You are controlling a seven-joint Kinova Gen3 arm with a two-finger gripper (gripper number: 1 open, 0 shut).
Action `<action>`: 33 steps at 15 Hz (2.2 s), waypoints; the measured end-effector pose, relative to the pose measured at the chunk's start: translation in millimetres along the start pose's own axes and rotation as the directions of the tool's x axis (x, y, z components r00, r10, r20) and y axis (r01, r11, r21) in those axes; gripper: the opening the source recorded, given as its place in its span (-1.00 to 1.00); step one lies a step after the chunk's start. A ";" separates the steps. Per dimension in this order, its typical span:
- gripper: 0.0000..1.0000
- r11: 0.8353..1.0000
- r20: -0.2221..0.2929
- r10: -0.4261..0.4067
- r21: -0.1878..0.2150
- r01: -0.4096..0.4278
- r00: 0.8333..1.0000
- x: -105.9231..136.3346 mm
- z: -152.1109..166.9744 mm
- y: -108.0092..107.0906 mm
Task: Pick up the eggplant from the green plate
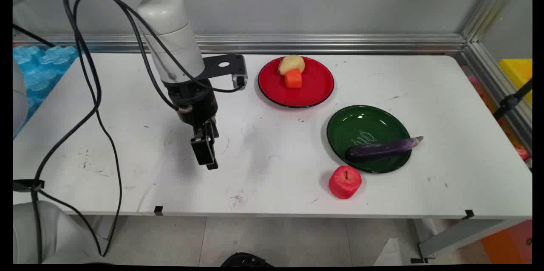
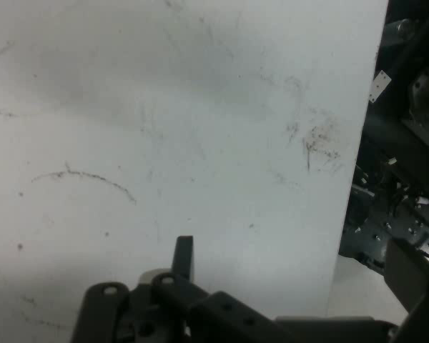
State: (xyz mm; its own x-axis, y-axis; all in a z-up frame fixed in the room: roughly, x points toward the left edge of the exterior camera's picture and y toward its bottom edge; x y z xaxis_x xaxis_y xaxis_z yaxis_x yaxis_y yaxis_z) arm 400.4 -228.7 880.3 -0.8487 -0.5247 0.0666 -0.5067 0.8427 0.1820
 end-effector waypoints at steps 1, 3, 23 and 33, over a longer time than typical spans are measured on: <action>1.00 1.000 -0.006 0.009 0.004 -0.009 1.000 2.8 0.4 -0.8; 1.00 0.999 -0.020 0.031 0.016 -0.030 0.999 12.4 1.5 -2.7; 1.00 0.992 -0.374 0.102 0.111 -0.065 0.922 223.3 48.9 8.3; 1.00 0.991 -0.415 0.108 0.115 -0.066 0.904 250.7 100.4 1.2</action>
State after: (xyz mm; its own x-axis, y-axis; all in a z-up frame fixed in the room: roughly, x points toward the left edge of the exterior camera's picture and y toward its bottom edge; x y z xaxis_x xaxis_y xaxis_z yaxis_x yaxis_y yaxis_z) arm 171.8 -347.1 798.8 -0.7586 -0.4331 0.4867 -0.4637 0.8837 0.0636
